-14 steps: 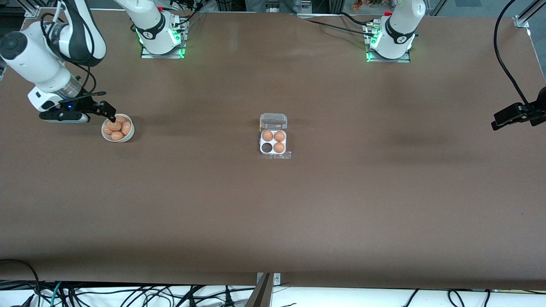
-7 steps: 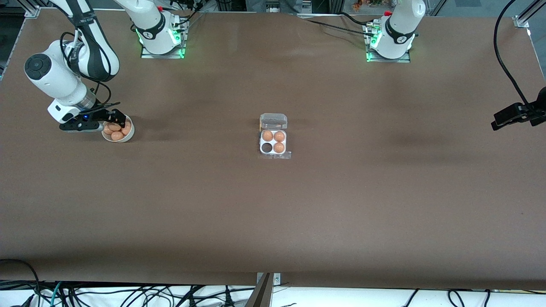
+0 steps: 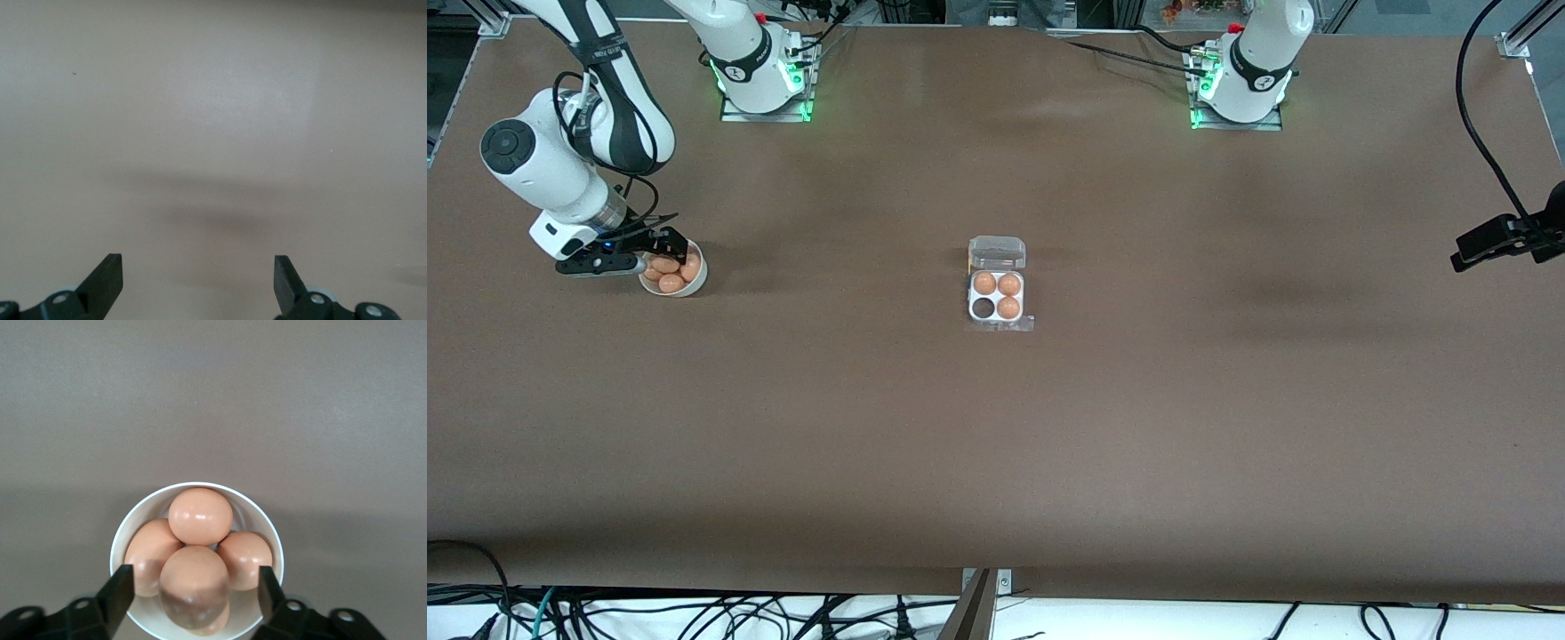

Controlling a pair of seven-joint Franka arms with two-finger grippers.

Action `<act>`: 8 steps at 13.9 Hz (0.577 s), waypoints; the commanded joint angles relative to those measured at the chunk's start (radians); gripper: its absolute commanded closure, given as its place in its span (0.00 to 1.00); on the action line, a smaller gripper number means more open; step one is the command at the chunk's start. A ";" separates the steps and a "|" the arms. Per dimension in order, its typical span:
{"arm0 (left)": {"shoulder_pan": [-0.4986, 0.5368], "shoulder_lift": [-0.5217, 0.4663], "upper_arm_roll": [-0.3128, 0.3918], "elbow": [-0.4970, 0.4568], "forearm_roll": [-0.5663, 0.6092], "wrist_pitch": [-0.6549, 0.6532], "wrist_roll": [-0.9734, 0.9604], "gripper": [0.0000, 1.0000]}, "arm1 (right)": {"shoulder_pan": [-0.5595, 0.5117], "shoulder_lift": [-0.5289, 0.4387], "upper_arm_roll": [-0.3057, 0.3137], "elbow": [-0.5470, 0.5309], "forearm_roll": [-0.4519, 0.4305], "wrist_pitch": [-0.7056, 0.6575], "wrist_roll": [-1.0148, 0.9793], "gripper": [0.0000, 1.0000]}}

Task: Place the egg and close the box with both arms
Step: 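Reach the right gripper down over the white egg bowl, then close the right gripper on one brown egg and lift it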

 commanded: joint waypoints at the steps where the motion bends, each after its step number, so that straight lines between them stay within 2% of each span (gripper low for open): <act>1: -0.002 0.007 -0.004 0.026 0.023 -0.024 0.007 0.00 | -0.001 -0.001 0.002 0.005 0.002 -0.002 -0.015 0.25; 8: -0.002 0.007 -0.004 0.026 0.023 -0.024 0.009 0.00 | 0.002 0.015 0.004 0.007 0.002 -0.001 -0.012 0.42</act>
